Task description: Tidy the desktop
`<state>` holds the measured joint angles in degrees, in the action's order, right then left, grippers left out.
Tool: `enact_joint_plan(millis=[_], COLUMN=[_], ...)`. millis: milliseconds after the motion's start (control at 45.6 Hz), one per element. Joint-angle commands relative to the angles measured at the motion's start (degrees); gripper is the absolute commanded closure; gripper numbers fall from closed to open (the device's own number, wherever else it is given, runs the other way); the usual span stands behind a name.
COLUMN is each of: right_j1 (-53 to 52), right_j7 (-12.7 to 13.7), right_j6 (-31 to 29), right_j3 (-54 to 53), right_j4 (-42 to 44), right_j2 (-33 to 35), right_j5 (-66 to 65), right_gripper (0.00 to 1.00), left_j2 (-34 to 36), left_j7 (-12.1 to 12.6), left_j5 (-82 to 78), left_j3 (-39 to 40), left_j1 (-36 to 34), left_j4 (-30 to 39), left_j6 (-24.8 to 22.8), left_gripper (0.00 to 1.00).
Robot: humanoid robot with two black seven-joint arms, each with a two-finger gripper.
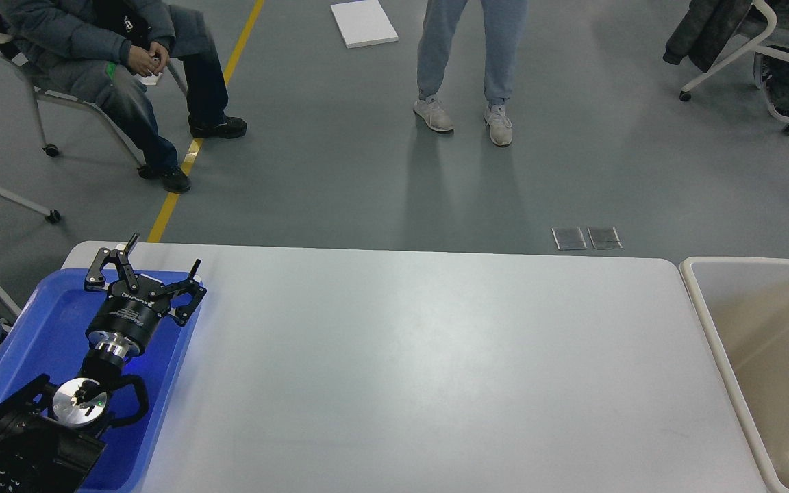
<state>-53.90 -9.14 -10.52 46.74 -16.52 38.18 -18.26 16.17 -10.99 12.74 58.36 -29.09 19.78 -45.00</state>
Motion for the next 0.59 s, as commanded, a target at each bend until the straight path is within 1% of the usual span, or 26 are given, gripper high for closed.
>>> enact_joint_plan(millis=[0, 110, 417, 505, 571], right_j1=[7.4, 8.37, 8.19, 8.19, 8.02], right_j7=[1.58, 1.75, 2.02, 1.93, 1.93], right_j6=[4.72, 4.99, 4.99, 4.9, 4.81], right_j3=[-4.02, -4.81, -5.08, -5.08, -5.08], right_j4=[4.39, 5.54, 5.54, 5.45, 5.45], right_j2=[-4.69, -6.1, -5.66, -5.4, -5.22], right_j5=[0.24, 0.24, 0.33, 0.24, 0.24], right_gripper=[1.0, 1.0, 1.0, 0.78, 0.64], left_j2=[0.0, 0.0, 0.0, 0.0, 0.0], left_j7=[0.0, 0.0, 0.0, 0.0, 0.0], left_j5=[0.0, 0.0, 0.0, 0.0, 0.0], left_j3=[0.0, 0.0, 0.0, 0.0, 0.0], left_j1=[0.0, 0.0, 0.0, 0.0, 0.0], left_j4=[0.0, 0.0, 0.0, 0.0, 0.0], left_j6=[0.0, 0.0, 0.0, 0.0, 0.0], left_gripper=[0.0, 0.0, 0.0, 0.0, 0.0])
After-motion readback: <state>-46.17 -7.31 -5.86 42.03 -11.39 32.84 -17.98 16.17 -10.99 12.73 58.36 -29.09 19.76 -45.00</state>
